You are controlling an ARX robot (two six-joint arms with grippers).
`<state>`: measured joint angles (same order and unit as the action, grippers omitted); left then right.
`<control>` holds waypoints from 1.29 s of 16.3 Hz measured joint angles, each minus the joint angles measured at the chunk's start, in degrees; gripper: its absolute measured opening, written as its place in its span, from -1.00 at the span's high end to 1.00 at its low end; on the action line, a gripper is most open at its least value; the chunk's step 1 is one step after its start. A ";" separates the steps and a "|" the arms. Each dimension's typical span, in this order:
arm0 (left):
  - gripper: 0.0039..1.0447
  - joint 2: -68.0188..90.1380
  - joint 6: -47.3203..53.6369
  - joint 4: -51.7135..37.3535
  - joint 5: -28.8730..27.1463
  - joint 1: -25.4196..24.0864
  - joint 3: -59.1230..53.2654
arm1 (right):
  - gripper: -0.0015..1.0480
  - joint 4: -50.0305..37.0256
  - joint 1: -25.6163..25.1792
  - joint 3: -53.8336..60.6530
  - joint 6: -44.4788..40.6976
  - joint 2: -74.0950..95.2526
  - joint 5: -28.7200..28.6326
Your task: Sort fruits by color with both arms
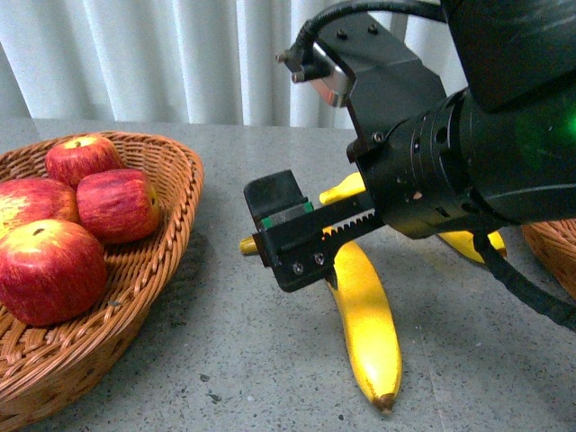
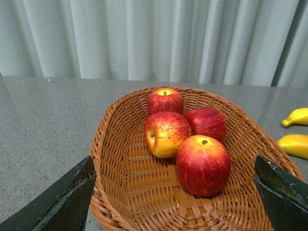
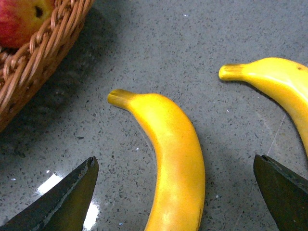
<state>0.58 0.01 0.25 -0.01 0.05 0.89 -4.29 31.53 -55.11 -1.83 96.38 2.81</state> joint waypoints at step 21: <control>-0.88 0.00 0.00 0.00 0.00 0.00 0.00 | 0.37 8.41 -5.53 -4.59 -2.34 0.42 -3.19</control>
<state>0.58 0.01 0.25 -0.01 0.05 0.89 4.12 26.00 -59.70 -4.16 96.79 -0.38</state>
